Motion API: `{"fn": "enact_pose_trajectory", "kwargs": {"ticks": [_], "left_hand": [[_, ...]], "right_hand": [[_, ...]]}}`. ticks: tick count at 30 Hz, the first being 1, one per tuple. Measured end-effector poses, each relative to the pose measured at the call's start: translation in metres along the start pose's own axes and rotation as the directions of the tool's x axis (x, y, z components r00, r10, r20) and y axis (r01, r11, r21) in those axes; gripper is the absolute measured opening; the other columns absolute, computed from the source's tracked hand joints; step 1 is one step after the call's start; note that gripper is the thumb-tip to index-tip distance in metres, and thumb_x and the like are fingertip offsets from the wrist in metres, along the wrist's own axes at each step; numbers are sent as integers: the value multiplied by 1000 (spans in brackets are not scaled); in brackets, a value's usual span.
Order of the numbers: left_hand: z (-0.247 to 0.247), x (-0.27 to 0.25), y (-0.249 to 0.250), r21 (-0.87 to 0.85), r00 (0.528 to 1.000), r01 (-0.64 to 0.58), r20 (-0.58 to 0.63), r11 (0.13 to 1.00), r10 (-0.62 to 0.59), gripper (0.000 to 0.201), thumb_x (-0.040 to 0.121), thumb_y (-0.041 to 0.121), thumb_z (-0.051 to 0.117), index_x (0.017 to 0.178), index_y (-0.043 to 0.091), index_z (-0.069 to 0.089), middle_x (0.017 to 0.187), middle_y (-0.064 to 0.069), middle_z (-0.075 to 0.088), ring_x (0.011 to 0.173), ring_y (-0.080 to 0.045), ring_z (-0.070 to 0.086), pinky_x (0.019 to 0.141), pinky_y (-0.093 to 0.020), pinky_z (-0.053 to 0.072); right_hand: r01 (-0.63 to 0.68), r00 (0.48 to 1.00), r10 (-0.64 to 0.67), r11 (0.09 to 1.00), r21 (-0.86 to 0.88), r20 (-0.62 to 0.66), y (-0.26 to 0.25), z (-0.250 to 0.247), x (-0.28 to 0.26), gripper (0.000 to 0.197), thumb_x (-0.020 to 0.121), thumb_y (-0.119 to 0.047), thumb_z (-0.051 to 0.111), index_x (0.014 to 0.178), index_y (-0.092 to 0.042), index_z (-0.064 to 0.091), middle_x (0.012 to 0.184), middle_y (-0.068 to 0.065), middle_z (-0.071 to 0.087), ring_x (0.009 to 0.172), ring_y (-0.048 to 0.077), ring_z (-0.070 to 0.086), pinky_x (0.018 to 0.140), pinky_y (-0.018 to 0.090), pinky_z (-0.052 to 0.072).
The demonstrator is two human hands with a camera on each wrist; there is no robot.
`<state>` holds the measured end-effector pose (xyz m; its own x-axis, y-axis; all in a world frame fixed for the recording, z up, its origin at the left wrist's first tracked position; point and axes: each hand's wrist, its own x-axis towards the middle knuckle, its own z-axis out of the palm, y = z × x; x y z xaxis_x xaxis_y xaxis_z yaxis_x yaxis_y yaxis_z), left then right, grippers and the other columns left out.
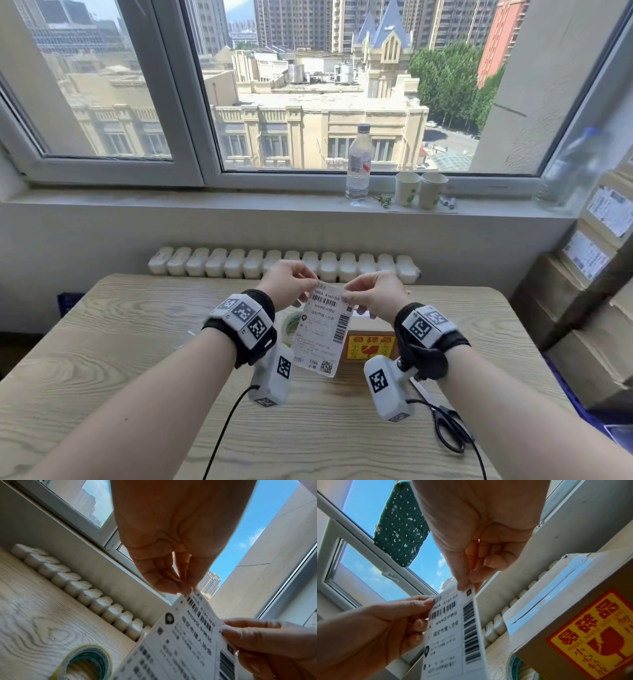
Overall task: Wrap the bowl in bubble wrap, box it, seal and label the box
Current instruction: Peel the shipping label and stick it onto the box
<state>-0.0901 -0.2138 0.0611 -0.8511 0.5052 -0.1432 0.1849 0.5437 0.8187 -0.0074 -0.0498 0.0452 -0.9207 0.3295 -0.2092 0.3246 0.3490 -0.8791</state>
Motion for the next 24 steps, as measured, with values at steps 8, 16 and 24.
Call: {"fn": "enact_pose_trajectory", "kwargs": {"ticks": [8, 16, 24], "left_hand": [[-2, 1, -3, -145, 997, 59, -35, 988, -65, 10, 92, 7, 57, 82, 8, 56, 78, -8, 67, 60, -14, 65, 58, -23, 56], [4, -5, 2, -315, 994, 51, 107, 948, -18, 9, 91, 3, 56, 85, 3, 62, 79, -14, 70, 60, -11, 70, 61, -22, 58], [1, -6, -2, -335, 989, 54, 145, 941, -6, 14, 92, 4, 55, 84, 4, 66, 82, -13, 72, 64, -12, 71, 64, -23, 58]], "right_hand": [[-2, 995, 3, 1000, 10, -101, 6, -5, -2, 9, 78, -15, 76, 79, -8, 71, 70, 1, 69, 56, 9, 59, 49, 20, 44], [105, 994, -105, 987, 126, -2, -12, 15, -5, 7, 77, -12, 78, 81, -11, 72, 74, 4, 71, 64, 15, 65, 55, 21, 52], [133, 991, -130, 986, 100, -33, -12, 17, -3, 3, 77, -13, 77, 78, -15, 75, 74, 7, 72, 63, 11, 65, 64, 24, 54]]}}
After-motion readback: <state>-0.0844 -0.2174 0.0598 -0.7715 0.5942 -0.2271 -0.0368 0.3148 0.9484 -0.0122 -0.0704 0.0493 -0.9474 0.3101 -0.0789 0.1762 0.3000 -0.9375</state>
